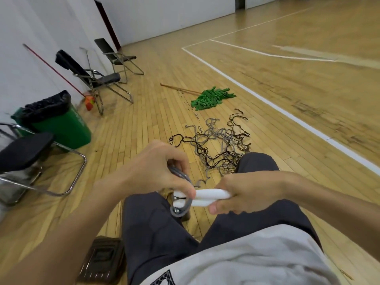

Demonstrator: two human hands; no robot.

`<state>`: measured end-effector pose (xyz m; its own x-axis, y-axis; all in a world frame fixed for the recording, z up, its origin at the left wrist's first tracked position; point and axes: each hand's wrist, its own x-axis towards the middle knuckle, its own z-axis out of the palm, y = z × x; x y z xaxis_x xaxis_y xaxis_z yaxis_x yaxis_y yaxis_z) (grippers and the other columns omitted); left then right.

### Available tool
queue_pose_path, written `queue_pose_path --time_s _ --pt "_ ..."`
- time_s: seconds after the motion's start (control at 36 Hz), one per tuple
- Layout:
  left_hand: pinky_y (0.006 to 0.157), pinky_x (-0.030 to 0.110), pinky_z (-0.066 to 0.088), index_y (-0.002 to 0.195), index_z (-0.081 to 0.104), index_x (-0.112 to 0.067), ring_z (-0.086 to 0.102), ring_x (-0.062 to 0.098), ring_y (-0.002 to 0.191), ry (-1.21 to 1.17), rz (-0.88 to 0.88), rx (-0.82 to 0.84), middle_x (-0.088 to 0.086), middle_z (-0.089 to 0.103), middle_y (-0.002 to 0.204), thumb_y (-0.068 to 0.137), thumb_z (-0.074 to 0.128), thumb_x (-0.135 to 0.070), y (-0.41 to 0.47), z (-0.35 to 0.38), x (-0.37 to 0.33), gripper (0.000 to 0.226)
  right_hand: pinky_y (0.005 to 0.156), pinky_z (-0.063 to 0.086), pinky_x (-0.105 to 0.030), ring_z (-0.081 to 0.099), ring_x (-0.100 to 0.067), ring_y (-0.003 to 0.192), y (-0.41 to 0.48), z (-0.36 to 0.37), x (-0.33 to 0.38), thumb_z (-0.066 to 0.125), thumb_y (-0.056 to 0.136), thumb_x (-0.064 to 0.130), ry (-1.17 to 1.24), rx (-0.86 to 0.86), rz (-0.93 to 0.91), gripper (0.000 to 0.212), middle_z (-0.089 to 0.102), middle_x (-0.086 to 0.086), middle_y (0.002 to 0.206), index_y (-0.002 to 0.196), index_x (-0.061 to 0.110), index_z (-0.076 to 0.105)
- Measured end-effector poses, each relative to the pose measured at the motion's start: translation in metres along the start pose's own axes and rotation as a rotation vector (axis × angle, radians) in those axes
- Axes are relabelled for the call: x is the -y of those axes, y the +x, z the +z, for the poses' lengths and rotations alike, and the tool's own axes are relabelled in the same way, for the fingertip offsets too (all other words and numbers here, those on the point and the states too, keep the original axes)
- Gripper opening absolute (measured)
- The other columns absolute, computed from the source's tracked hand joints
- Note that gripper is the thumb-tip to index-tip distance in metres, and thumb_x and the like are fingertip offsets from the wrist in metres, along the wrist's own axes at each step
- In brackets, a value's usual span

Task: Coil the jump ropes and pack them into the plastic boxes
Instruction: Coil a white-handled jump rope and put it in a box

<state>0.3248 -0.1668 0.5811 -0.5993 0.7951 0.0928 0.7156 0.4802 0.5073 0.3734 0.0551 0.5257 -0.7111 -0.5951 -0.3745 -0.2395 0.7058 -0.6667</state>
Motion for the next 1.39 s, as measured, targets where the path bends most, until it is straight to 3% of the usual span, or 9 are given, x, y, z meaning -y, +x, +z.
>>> queue_pose_path --time_s 0.08,0.33,0.47,0.58,0.69,0.86,1.11,1.31,1.39 --pt "0.05 0.037 0.044 0.067 0.071 -0.016 0.059 0.027 0.055 -0.257 -0.087 0.005 0.007 0.067 0.062 0.057 0.091 -0.04 0.003 -0.003 0.0 0.033 0.057 0.042 -0.036 0.048 -0.019 0.057 -0.003 -0.004 -0.002 0.057 0.1 0.048 0.091 0.003 -0.099 0.034 0.053 0.002 0.066 0.08 0.02 0.058" --pt "0.049 0.017 0.04 0.072 0.066 -0.025 0.05 0.007 0.05 -0.743 -0.139 0.017 -0.005 0.059 0.062 0.063 0.077 -0.027 0.01 0.007 0.005 0.014 0.052 0.035 -0.039 0.043 -0.025 0.054 0.002 -0.002 0.003 0.062 0.093 0.049 0.15 -0.193 -0.35 0.046 0.05 -0.008 0.064 0.08 0.005 0.056" --pt "0.047 0.018 0.038 0.063 0.064 -0.025 0.044 0.009 0.05 -0.842 -0.183 -0.075 -0.004 0.053 0.061 0.068 0.072 -0.027 0.015 0.009 -0.001 0.01 0.051 0.034 -0.036 0.042 -0.019 0.053 0.007 -0.002 0.001 0.06 0.092 0.05 0.225 -0.322 -0.418 0.046 0.048 0.001 0.063 0.081 0.006 0.059" --pt "0.044 0.016 0.035 0.058 0.064 -0.027 0.046 0.006 0.052 -0.869 -0.205 -0.189 -0.009 0.057 0.061 0.086 0.056 -0.017 0.019 0.011 -0.005 0.031 0.049 0.036 -0.038 0.043 -0.021 0.052 0.009 -0.003 0.002 0.061 0.093 0.047 0.317 -0.433 -0.46 0.038 0.05 0.002 0.063 0.082 0.01 0.063" --pt "0.045 0.021 0.035 0.063 0.071 -0.029 0.042 0.013 0.05 -0.892 -0.227 -0.265 -0.002 0.053 0.058 0.082 0.054 -0.012 0.022 0.014 -0.005 0.031 0.047 0.036 -0.022 0.043 -0.008 0.048 0.013 -0.005 0.0 0.061 0.091 0.052 0.4 -0.536 -0.47 0.037 0.05 0.011 0.06 0.079 0.017 0.062" --pt "0.052 0.03 0.032 0.092 0.06 0.002 0.037 0.014 0.045 -0.697 -0.261 -0.213 0.002 0.047 0.056 0.096 0.045 -0.038 0.019 0.016 0.0 0.043 0.046 0.033 -0.017 0.035 -0.007 0.046 0.019 -0.007 -0.005 0.058 0.097 0.038 0.561 -0.618 -0.454 0.028 0.042 0.01 0.057 0.073 0.025 0.058" --pt "0.056 0.025 0.042 0.09 0.065 -0.022 0.047 0.006 0.055 -0.19 -0.277 -0.2 -0.011 0.051 0.059 0.102 0.054 -0.033 0.012 0.025 0.01 0.019 0.045 0.032 -0.024 0.033 -0.012 0.047 0.032 -0.007 -0.021 0.059 0.094 0.046 0.591 -0.732 -0.254 0.04 0.042 0.009 0.054 0.08 0.009 0.055" --pt "0.058 0.023 0.038 0.092 0.061 -0.02 0.048 0.01 0.064 0.533 -0.041 -0.191 -0.011 0.054 0.076 0.105 0.041 -0.038 0.005 0.026 0.012 0.029 0.049 0.034 -0.022 0.037 -0.006 0.046 0.039 0.004 -0.025 0.057 0.092 0.053 0.476 -0.722 -0.122 0.046 0.046 0.009 0.054 0.08 0.009 0.061" --pt "0.049 0.021 0.036 0.08 0.065 -0.017 0.041 0.008 0.054 0.697 0.13 -0.213 -0.009 0.052 0.067 0.096 0.058 -0.028 0.005 0.02 0.012 0.021 0.05 0.033 -0.022 0.036 -0.006 0.047 0.038 0.008 -0.024 0.055 0.097 0.049 0.386 -0.667 -0.084 0.039 0.044 0.008 0.056 0.077 0.015 0.057"
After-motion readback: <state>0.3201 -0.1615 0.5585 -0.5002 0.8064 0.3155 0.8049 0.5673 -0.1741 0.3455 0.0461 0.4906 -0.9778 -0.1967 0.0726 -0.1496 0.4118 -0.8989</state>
